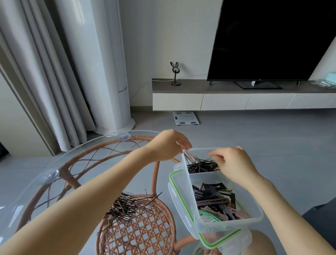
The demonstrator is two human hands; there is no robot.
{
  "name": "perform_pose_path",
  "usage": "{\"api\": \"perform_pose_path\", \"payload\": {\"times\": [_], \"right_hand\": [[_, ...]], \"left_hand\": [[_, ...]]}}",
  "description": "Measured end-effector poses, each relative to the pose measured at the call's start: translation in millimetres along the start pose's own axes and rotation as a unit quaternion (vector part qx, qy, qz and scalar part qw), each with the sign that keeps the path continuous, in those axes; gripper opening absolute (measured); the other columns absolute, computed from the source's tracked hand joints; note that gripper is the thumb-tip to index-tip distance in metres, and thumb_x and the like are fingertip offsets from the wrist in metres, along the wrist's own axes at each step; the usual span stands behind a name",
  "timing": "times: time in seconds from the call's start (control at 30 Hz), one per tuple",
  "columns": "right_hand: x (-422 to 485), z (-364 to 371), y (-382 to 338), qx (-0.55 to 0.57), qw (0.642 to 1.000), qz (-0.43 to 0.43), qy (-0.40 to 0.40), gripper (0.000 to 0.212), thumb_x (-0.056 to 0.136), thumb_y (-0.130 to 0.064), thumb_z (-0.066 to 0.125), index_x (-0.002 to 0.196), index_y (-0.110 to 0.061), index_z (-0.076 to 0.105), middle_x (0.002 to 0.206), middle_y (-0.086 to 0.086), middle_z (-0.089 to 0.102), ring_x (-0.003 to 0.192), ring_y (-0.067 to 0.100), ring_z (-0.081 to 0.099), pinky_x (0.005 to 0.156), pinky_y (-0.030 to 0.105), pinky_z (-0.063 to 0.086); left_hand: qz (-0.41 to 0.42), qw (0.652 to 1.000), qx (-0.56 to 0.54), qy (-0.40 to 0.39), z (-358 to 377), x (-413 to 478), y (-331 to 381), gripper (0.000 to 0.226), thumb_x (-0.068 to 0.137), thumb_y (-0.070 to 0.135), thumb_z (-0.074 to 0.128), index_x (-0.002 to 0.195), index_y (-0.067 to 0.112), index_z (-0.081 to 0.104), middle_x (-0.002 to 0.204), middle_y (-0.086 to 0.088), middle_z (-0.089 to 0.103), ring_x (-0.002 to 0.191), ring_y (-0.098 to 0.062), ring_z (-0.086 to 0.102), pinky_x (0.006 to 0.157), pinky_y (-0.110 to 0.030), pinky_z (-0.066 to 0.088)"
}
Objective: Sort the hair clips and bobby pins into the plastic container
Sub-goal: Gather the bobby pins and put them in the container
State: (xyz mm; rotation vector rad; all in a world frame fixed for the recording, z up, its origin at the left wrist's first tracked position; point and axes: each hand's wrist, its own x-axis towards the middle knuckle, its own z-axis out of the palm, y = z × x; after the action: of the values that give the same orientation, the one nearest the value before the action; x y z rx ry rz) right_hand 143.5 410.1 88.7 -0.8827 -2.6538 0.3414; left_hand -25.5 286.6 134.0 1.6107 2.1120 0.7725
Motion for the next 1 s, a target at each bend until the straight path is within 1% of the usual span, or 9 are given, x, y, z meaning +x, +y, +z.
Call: {"api": "perform_pose_path", "payload": {"times": [0.13, 0.2, 0.27, 0.37, 0.47, 0.6, 0.7, 0.9, 1.0], "right_hand": [[-25.5, -11.1, -39.1, 0.106, 0.99, -0.03, 0.093, 0.017, 0.084, -0.018, 0.059, 0.098, -0.02, 0.069, 0.088, -0.01, 0.071, 0.076, 0.0, 0.06, 0.07, 0.018, 0.045], [-48.7, -5.7, -73.8, 0.166, 0.982, -0.07, 0.049, 0.028, 0.079, -0.032, 0.063, 0.106, -0.024, 0.065, 0.09, -0.025, 0.06, 0.075, -0.01, 0.055, 0.068, 0.006, 0.043], [-73.7, 12.5, -103.8, 0.182, 0.979, -0.079, -0.047, 0.059, 0.073, -0.053, 0.06, 0.127, -0.029, 0.049, 0.112, -0.029, 0.046, 0.093, -0.015, 0.046, 0.087, 0.008, 0.037], [-99.6, 58.3, -129.1, 0.167, 0.97, -0.039, -0.174, 0.099, 0.069, -0.068, 0.056, 0.144, -0.029, 0.005, 0.147, -0.016, 0.014, 0.135, 0.003, 0.016, 0.109, 0.023, 0.015], [-107.3, 102.7, -143.3, 0.125, 0.975, 0.016, -0.184, 0.118, 0.062, -0.078, 0.049, 0.14, -0.023, -0.02, 0.154, 0.013, -0.011, 0.141, 0.023, -0.011, 0.113, 0.034, 0.0], [-95.2, 135.0, -163.8, 0.045, 0.993, -0.028, -0.107, 0.128, 0.046, -0.095, 0.02, 0.138, -0.019, -0.026, 0.151, 0.025, -0.006, 0.14, 0.034, -0.009, 0.111, 0.04, -0.012], [-81.0, 147.7, -176.5, 0.065, 0.991, -0.062, -0.1, 0.12, 0.052, -0.093, 0.022, 0.141, -0.022, -0.016, 0.153, 0.019, 0.0, 0.141, 0.031, -0.007, 0.113, 0.04, -0.008], [-67.3, 150.8, -204.2, 0.167, 0.972, -0.124, -0.111, 0.087, 0.08, -0.044, 0.06, 0.144, -0.018, 0.008, 0.153, 0.008, 0.02, 0.142, 0.024, 0.005, 0.108, 0.03, -0.001], [-67.7, 139.0, -196.4, 0.227, 0.958, -0.109, -0.137, 0.088, 0.078, -0.05, 0.061, 0.144, -0.022, 0.01, 0.15, 0.004, 0.027, 0.139, 0.019, 0.019, 0.115, 0.039, 0.02]], "left_hand": [[-0.031, 0.993, 0.089, 0.076, -27.7, -44.9, -41.8, 0.034, 0.085, 0.001, 0.049, 0.106, 0.018, 0.069, 0.117, -0.001, 0.067, 0.104, -0.017, 0.062, 0.092, -0.021, 0.045], [-0.083, 0.981, 0.175, 0.031, -40.9, -76.2, -71.8, 0.032, 0.087, 0.017, 0.055, 0.117, 0.023, 0.061, 0.127, -0.001, 0.06, 0.113, -0.019, 0.057, 0.1, -0.031, 0.044], [-0.149, 0.956, 0.247, -0.052, -45.0, -110.7, -100.4, 0.047, 0.085, 0.04, 0.058, 0.13, 0.029, 0.048, 0.139, -0.003, 0.048, 0.123, -0.021, 0.048, 0.106, -0.037, 0.038], [-0.222, 0.944, 0.221, -0.1, -34.9, -163.6, -134.8, 0.094, 0.065, 0.076, 0.051, 0.143, 0.035, 0.019, 0.154, -0.005, 0.021, 0.137, -0.026, 0.029, 0.112, -0.043, 0.029], [-0.232, 0.954, 0.185, -0.035, -3.7, -204.3, -155.4, 0.116, 0.046, 0.093, 0.03, 0.143, 0.041, -0.005, 0.158, -0.004, -0.002, 0.145, -0.026, -0.003, 0.115, -0.048, 0.009], [-0.215, 0.957, 0.181, 0.068, 36.6, -216.5, -160.0, 0.093, 0.064, 0.086, 0.01, 0.139, 0.038, -0.018, 0.156, -0.004, -0.009, 0.14, -0.02, -0.021, 0.112, -0.037, -0.014], [-0.233, 0.952, 0.14, 0.139, 46.0, -199.6, -156.0, 0.079, 0.078, 0.071, 0.004, 0.145, 0.03, -0.006, 0.157, -0.005, -0.003, 0.142, -0.017, -0.016, 0.112, -0.029, -0.015], [-0.211, 0.955, -0.077, 0.192, 50.9, -162.3, -132.4, 0.054, 0.098, 0.038, 0.025, 0.146, 0.017, 0.012, 0.157, -0.001, 0.014, 0.144, -0.014, 0.004, 0.118, -0.031, 0.003], [-0.203, 0.928, -0.134, 0.283, 40.1, -162.6, -131.5, 0.046, 0.096, 0.037, 0.037, 0.138, 0.018, 0.036, 0.147, -0.002, 0.037, 0.136, -0.013, 0.031, 0.107, -0.024, 0.023]]}}
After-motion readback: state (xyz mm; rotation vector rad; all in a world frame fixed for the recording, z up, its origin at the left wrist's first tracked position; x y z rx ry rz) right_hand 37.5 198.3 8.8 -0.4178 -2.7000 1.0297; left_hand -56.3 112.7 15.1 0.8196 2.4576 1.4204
